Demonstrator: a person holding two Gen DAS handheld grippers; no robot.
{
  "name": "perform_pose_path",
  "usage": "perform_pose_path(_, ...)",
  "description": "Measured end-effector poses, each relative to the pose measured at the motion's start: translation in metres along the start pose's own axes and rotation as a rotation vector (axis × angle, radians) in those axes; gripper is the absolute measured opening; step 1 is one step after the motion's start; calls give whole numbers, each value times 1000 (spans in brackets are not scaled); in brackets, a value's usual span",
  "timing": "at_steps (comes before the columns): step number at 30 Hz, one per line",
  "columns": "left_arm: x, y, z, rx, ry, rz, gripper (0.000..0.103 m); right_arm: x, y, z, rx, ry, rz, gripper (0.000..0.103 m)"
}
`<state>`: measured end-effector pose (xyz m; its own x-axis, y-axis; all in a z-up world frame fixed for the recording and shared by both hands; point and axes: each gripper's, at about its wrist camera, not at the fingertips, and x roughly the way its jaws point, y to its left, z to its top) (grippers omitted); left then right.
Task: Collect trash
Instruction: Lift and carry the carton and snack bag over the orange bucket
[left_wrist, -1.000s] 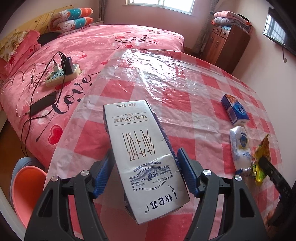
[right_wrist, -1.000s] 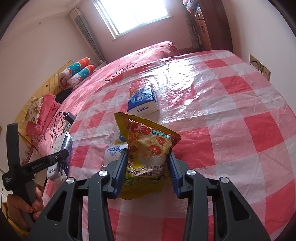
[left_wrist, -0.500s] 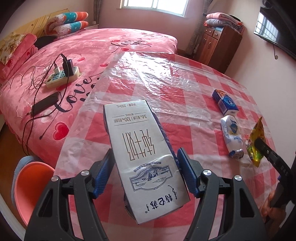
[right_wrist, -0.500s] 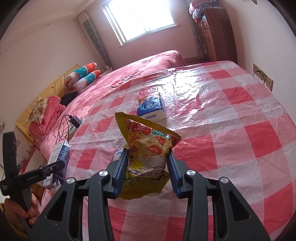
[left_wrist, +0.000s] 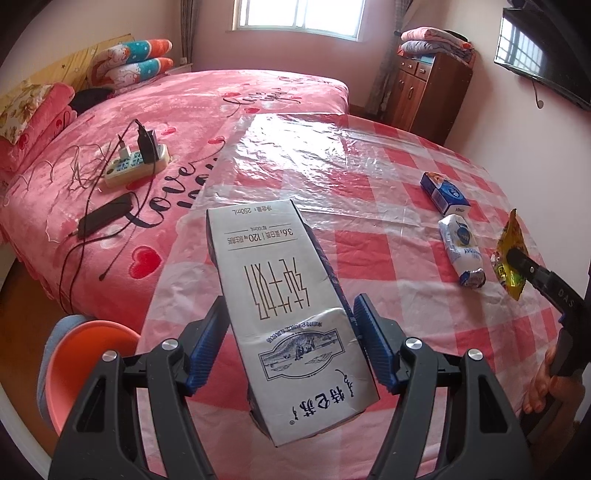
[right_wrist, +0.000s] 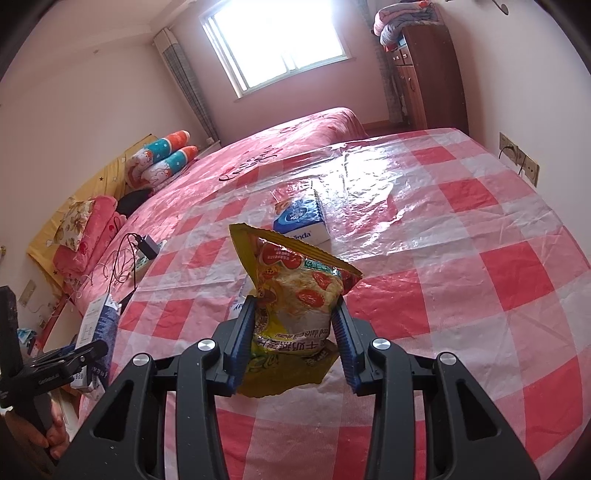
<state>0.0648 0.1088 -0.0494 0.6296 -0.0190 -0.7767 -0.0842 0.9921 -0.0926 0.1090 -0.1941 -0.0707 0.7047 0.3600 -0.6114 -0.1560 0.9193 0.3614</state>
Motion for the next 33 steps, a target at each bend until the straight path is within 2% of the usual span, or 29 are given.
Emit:
perform_pose_path(8,-12,10,-8,21,-29,15,70,-6,17,0,-25,-3,3,42)
perform_pose_path(18,-21,35,-18,-14,-38,9,70,-9,48,-3,-90,15,23,42)
perform_pose_path(33,-35,74,-33,-64,-50,17,70,0,114,-21,-151,125,156,42)
